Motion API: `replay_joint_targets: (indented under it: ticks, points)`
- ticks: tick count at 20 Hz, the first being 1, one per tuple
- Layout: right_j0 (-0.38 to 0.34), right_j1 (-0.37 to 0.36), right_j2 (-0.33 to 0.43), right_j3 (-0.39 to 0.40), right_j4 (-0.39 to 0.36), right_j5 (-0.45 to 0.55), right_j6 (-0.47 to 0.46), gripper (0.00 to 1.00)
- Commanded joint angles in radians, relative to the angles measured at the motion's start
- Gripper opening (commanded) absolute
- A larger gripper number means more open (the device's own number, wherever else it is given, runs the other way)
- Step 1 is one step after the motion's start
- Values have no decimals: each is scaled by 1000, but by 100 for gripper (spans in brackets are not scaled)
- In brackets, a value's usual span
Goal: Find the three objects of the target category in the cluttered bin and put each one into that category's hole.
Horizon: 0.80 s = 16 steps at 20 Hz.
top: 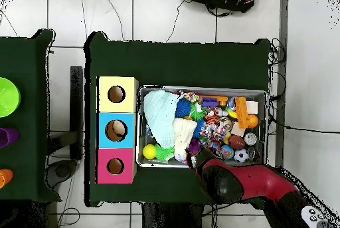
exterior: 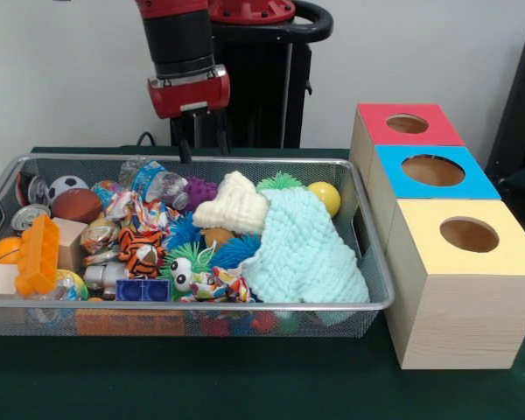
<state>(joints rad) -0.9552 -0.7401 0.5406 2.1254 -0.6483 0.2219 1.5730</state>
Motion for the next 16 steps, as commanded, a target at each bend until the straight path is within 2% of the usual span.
replay_joint_targets:
  ticks: [1,3,8,16]
  points:
    - [-35,100,71,-182,-14,45,-35,100]
    - [-40,84,77,-182,-6,61,-38,100]
    - [-46,-26,104,-182,26,141,-77,100]
    - [-91,-47,158,-176,42,204,-124,100]
